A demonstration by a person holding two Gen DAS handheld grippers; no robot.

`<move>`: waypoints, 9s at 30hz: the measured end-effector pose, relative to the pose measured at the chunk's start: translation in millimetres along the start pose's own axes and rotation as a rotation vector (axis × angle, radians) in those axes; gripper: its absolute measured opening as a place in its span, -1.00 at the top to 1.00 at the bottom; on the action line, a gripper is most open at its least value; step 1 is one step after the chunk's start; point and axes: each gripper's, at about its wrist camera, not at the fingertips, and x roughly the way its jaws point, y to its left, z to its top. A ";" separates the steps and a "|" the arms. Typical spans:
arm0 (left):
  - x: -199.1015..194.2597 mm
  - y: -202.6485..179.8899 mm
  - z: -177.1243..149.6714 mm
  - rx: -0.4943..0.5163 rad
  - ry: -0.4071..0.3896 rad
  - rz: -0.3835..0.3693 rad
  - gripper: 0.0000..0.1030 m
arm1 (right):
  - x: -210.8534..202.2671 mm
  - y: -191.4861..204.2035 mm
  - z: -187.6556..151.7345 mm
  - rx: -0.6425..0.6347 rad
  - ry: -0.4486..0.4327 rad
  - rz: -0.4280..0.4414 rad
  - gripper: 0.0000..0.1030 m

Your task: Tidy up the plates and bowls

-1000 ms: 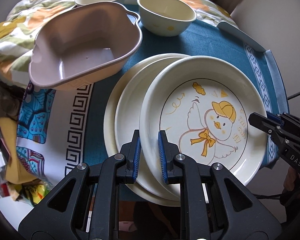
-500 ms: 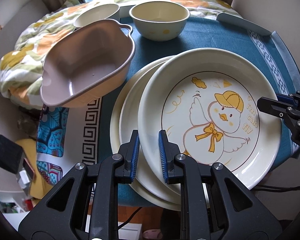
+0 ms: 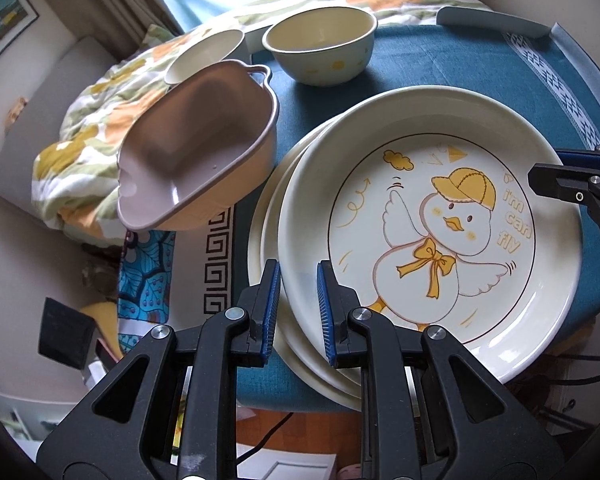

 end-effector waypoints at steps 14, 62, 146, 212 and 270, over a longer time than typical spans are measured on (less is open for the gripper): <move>-0.1 6.9 3.0 0.003 -0.003 0.004 0.70 | 4.5 3.4 1.2 -0.003 0.009 -0.014 0.67; 64.8 214.0 25.2 -0.633 0.096 -0.545 -0.07 | 71.2 83.0 139.6 -0.039 0.061 0.151 -0.45; -28.1 -250.6 82.0 -0.001 0.072 -0.476 0.60 | -74.1 -238.3 -118.3 0.523 -0.056 0.027 0.71; 118.3 98.8 200.0 -0.289 0.145 -0.550 0.09 | 80.9 -59.2 170.3 0.405 0.061 0.121 -0.06; -103.8 -192.6 123.9 -0.061 0.055 -0.596 0.61 | -141.1 -187.5 -43.9 0.486 -0.019 -0.014 0.64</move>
